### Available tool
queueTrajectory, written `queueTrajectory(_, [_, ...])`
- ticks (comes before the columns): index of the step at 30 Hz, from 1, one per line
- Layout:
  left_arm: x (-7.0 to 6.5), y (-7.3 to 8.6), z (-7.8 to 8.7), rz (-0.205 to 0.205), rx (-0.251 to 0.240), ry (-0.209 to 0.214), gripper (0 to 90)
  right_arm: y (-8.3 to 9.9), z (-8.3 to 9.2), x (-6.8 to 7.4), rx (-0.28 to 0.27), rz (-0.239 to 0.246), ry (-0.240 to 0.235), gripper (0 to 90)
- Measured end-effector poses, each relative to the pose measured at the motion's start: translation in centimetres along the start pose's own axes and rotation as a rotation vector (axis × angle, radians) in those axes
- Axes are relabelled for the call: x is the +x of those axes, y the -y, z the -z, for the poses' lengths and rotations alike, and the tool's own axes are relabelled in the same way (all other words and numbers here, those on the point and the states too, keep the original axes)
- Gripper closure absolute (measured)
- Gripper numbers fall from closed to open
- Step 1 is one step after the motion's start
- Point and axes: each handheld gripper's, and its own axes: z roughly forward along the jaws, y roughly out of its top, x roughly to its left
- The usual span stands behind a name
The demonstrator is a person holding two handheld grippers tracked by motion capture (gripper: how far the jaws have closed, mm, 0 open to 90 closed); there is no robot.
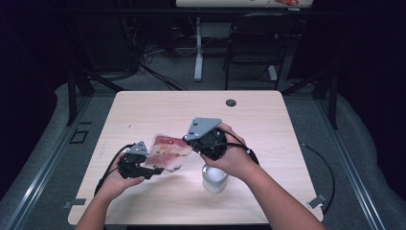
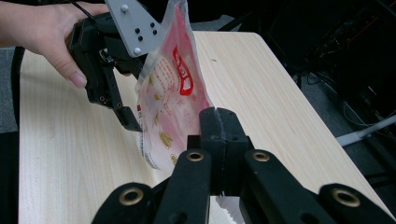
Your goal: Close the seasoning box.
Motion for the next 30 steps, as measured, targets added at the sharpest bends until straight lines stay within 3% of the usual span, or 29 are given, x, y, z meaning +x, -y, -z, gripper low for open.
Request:
queueTrajectory(16, [0.0, 0.1, 0.1, 0.001, 0.006, -0.022, 49.2, 0.0, -0.8, 0.0, 0.01, 0.005, 0.003, 90.0])
queueTrajectory(20, [0.1, 0.1, 0.2, 0.005, -0.004, -0.023, 48.0, 0.0, -0.9, 0.1, 0.022, 0.011, 0.002, 90.0])
queueTrajectory(25, [0.1, 0.1, 0.6, 0.013, -0.049, -0.022, 46.3, 0.0, -1.4, 0.3, 0.039, 0.028, -0.001, 90.0])
queueTrajectory(30, [0.1, 0.1, 0.7, 0.007, -0.05, -0.022, 47.1, 0.0, -2.0, 0.8, 0.044, 0.04, -0.003, 90.0])
